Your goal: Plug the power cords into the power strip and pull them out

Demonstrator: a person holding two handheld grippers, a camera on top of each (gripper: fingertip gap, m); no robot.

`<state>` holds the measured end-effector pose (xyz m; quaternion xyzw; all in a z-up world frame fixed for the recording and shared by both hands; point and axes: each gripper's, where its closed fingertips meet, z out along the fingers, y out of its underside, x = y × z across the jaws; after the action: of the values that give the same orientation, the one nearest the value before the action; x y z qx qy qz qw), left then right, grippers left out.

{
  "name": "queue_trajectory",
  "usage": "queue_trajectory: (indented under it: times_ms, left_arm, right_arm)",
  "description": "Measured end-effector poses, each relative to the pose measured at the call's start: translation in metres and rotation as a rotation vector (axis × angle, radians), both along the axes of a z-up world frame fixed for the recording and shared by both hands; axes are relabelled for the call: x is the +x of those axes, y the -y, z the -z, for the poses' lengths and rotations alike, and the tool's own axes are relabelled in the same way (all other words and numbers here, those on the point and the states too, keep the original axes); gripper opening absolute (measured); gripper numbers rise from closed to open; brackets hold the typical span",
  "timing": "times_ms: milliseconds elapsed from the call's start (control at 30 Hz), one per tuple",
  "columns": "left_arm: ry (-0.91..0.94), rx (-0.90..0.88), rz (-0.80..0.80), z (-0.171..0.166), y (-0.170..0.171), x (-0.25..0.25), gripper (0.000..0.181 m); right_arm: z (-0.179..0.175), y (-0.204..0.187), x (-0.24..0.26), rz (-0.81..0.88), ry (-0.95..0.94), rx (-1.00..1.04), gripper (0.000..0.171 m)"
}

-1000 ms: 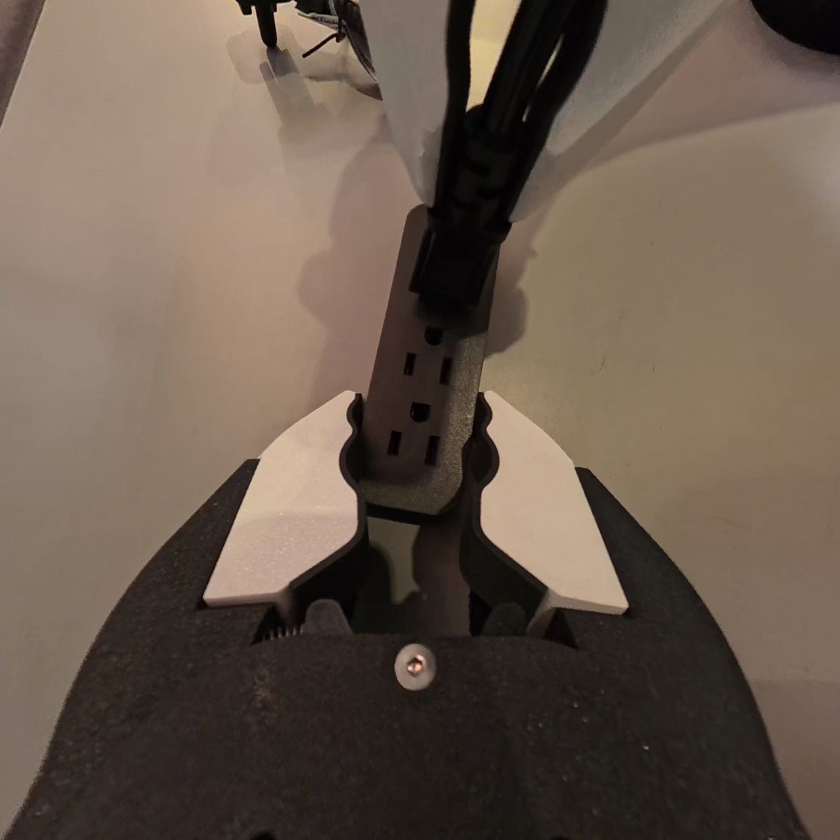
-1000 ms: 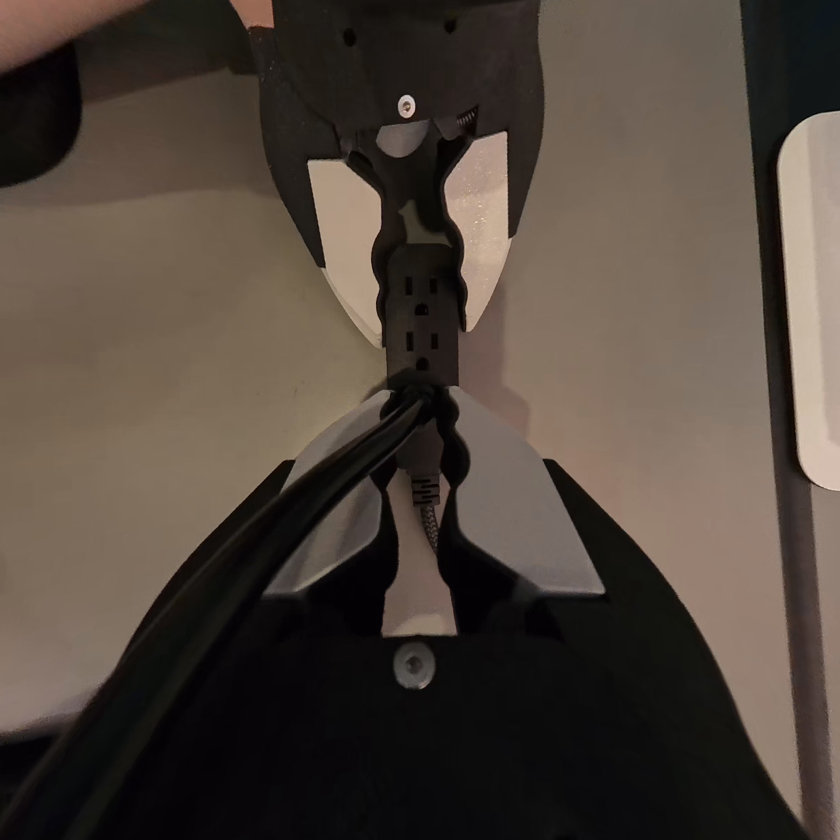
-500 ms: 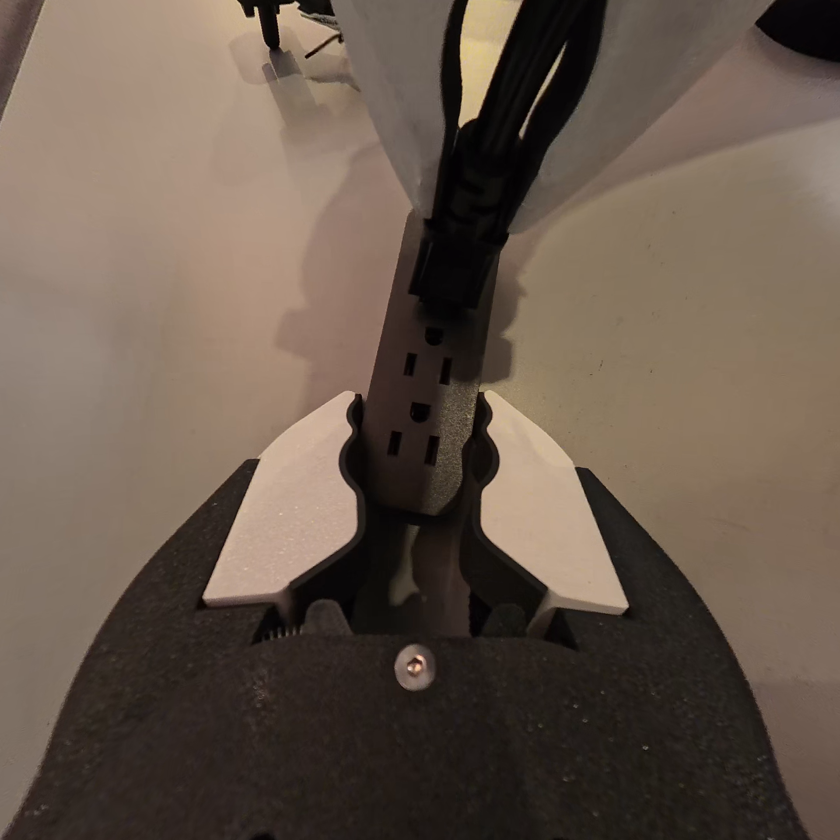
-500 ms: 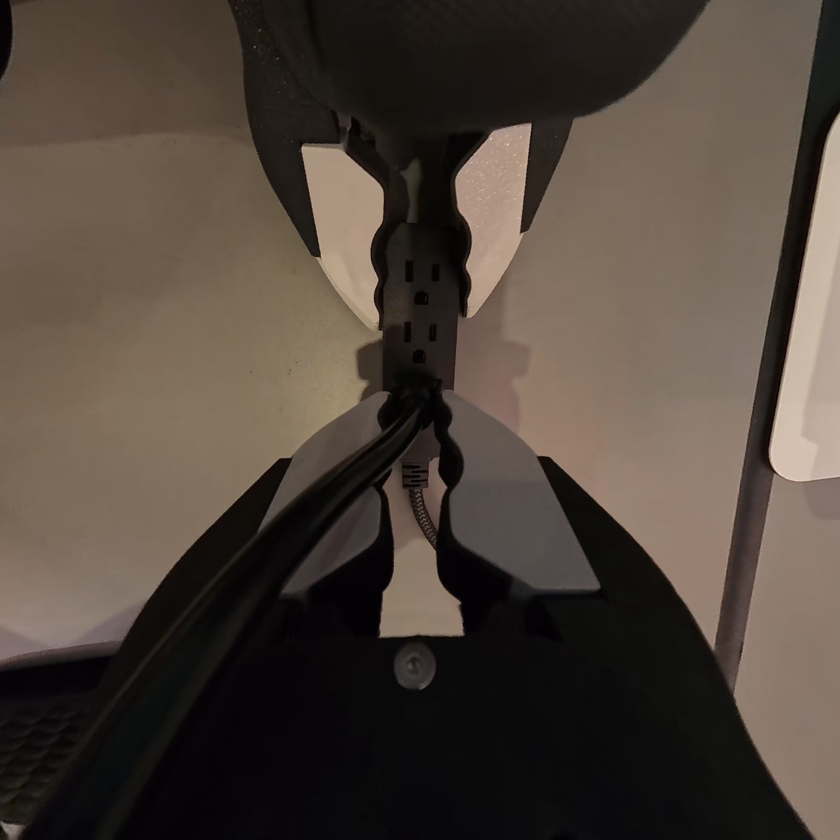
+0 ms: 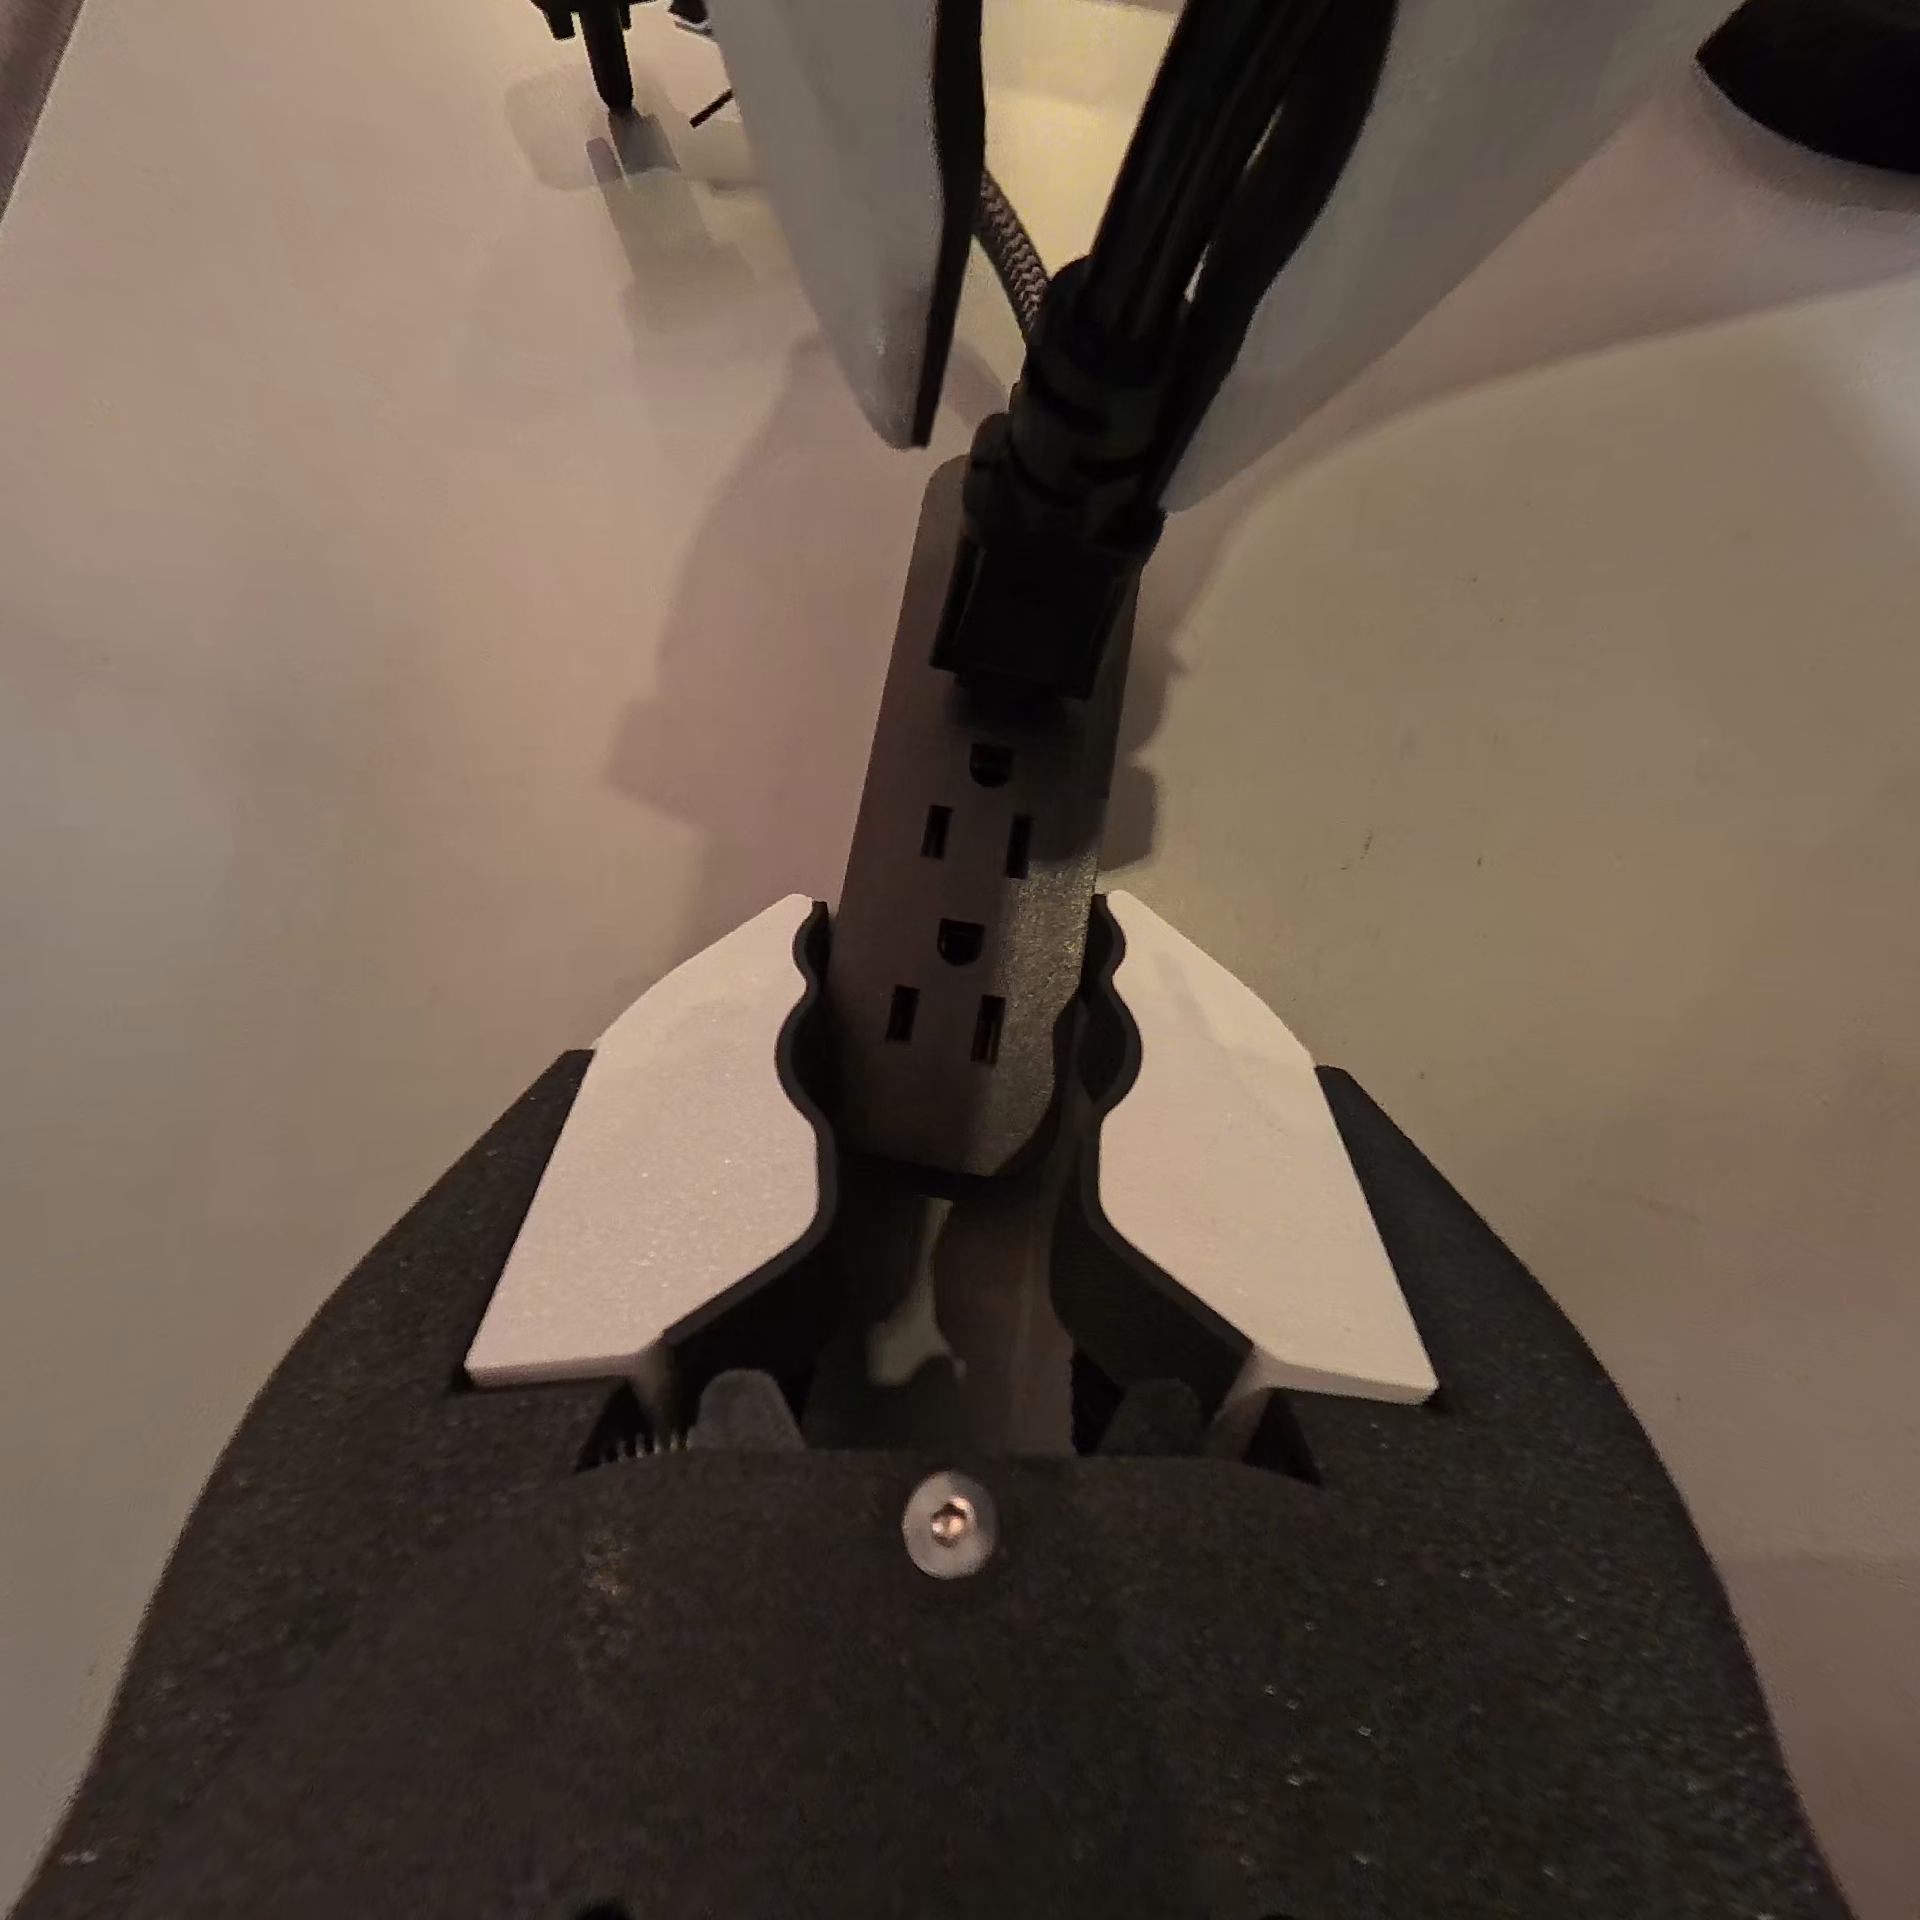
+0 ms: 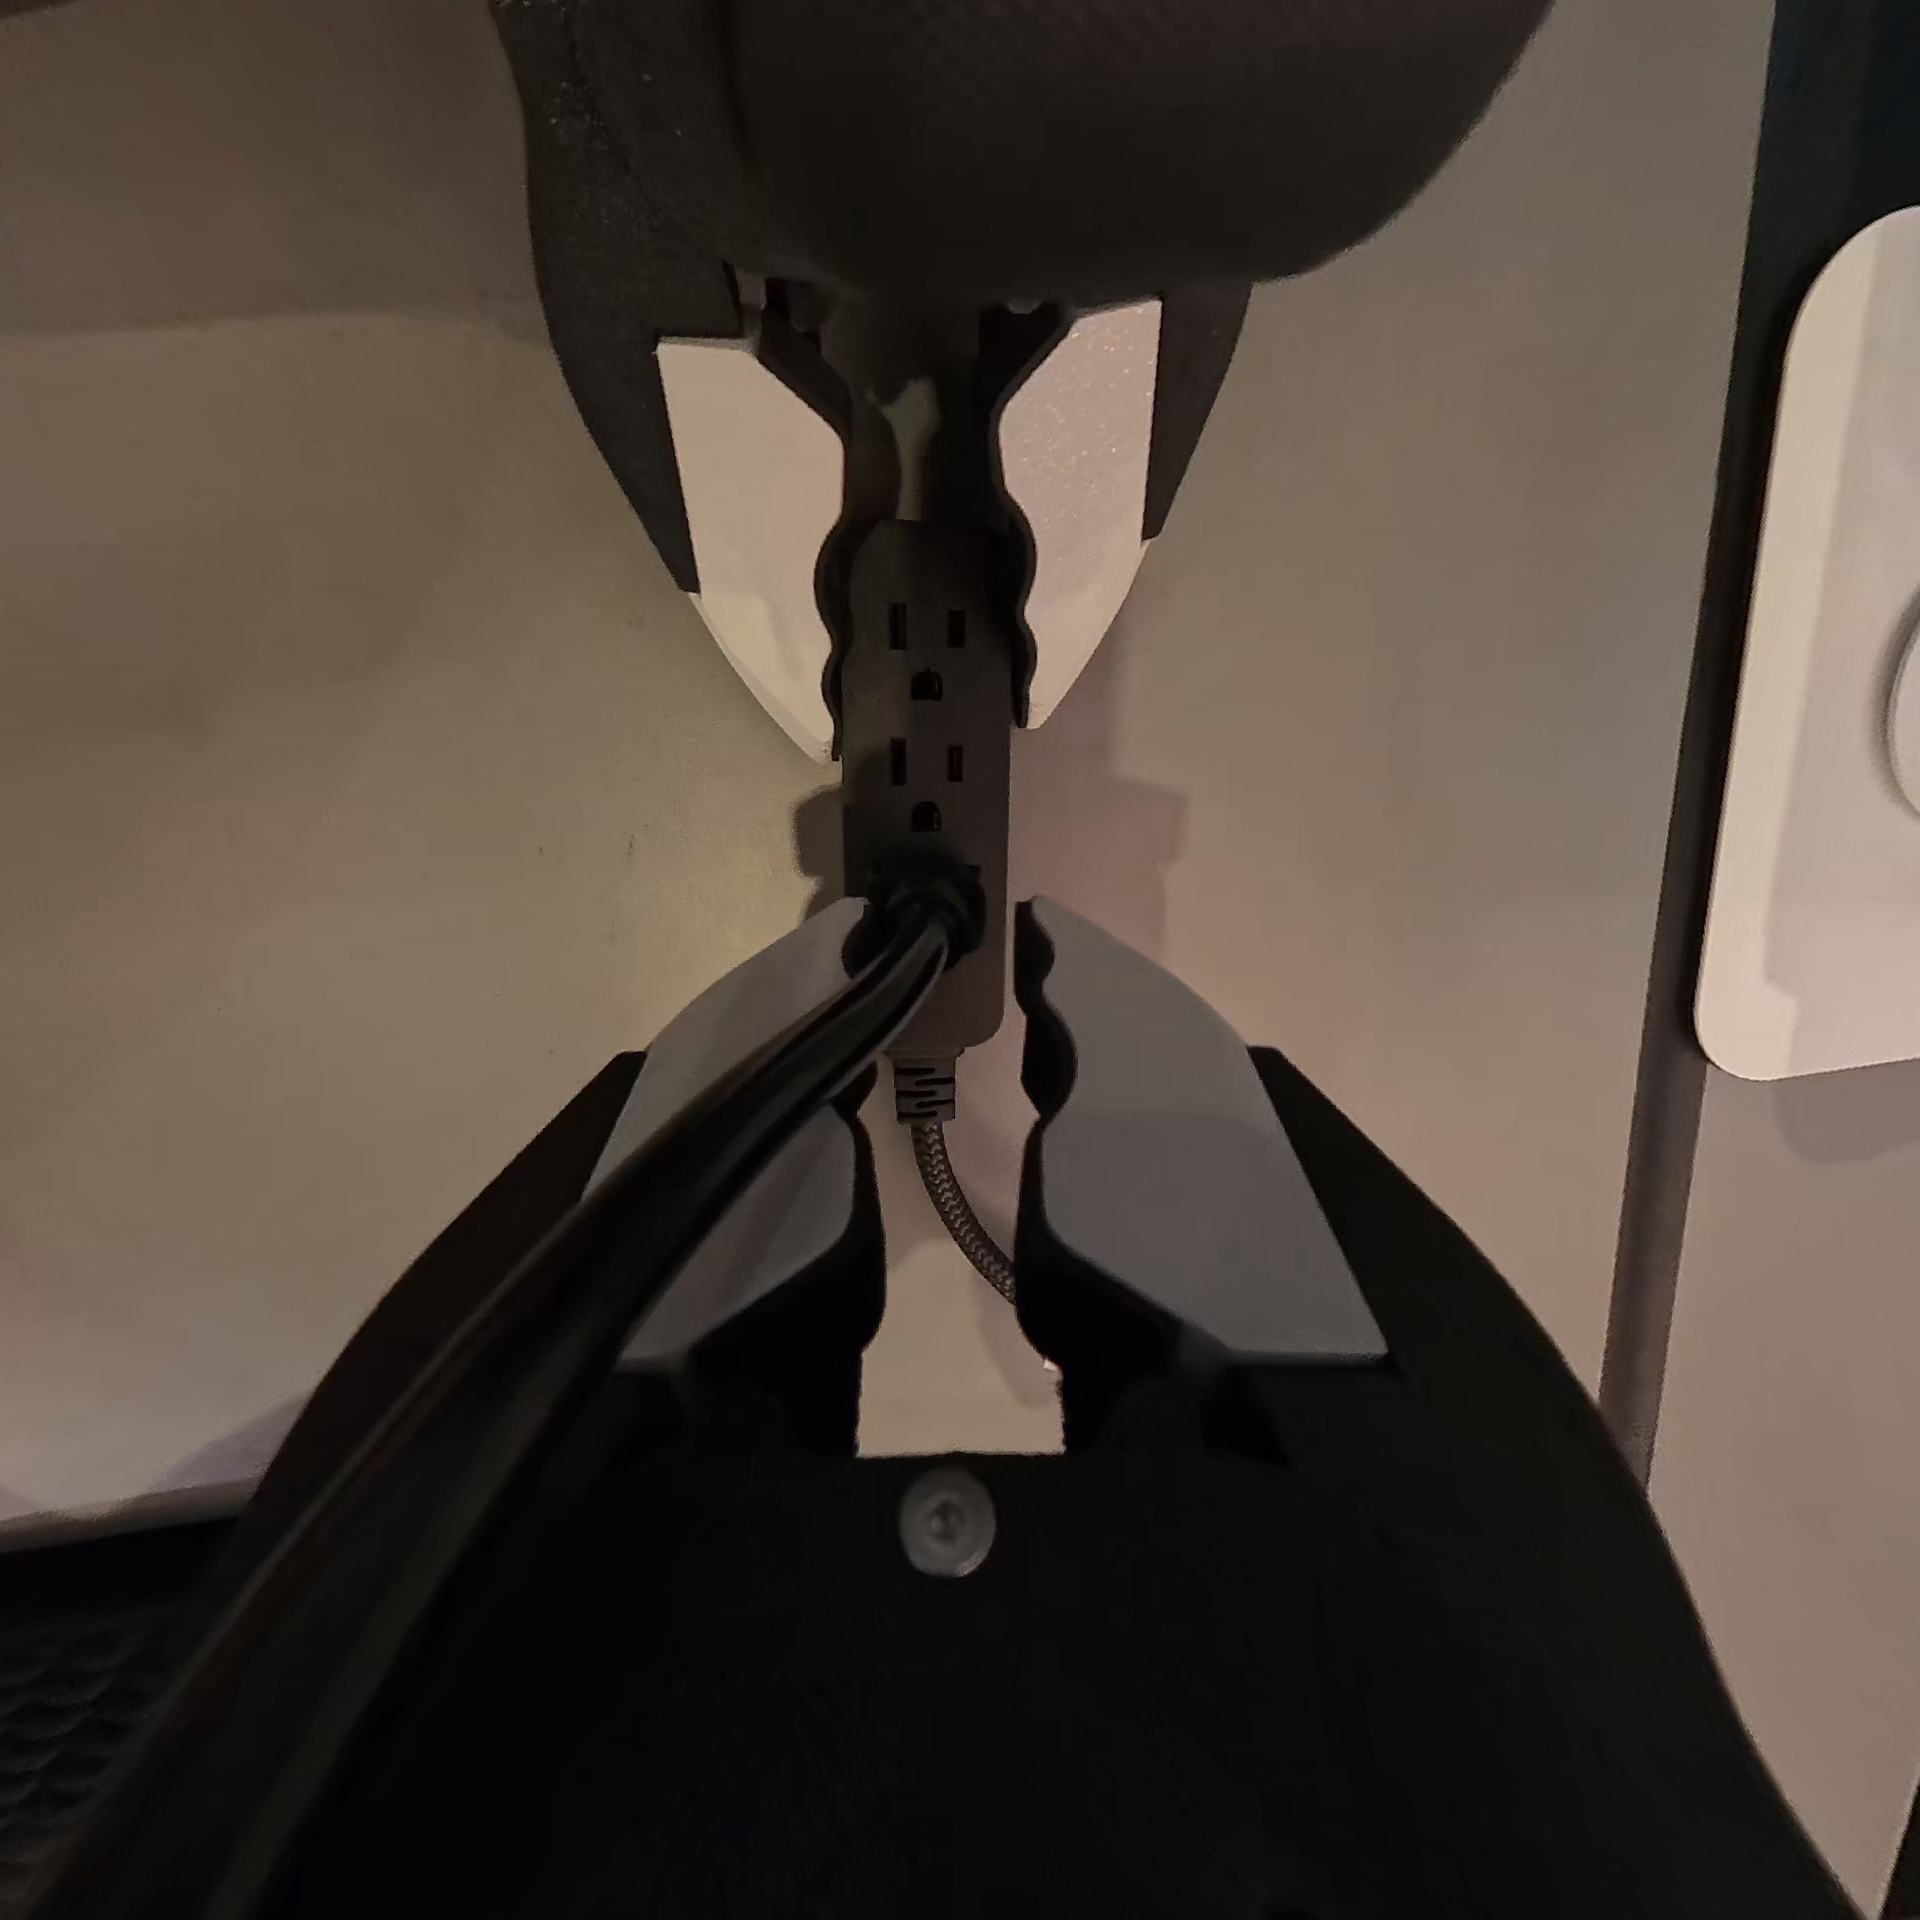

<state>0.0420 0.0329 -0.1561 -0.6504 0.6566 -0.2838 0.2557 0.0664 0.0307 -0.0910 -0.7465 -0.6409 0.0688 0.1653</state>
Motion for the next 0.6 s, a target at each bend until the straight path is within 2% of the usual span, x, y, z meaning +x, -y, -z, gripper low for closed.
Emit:
queue_trajectory:
  times_ms: [100, 600]
  left_arm:
    - [0.0, 0.002, 0.0, 0.0001, -0.0001, 0.0, 0.046]
    - [-0.002, 0.017, 0.002, 0.0009, -0.0002, -0.0005, 0.046]
  right_arm:
    - [0.0002, 0.0042, -0.0018, -0.04, 0.002, -0.002, 0.017]
    - [0.0049, 0.006, -0.0007, -0.009, 0.134, -0.042, 0.017]
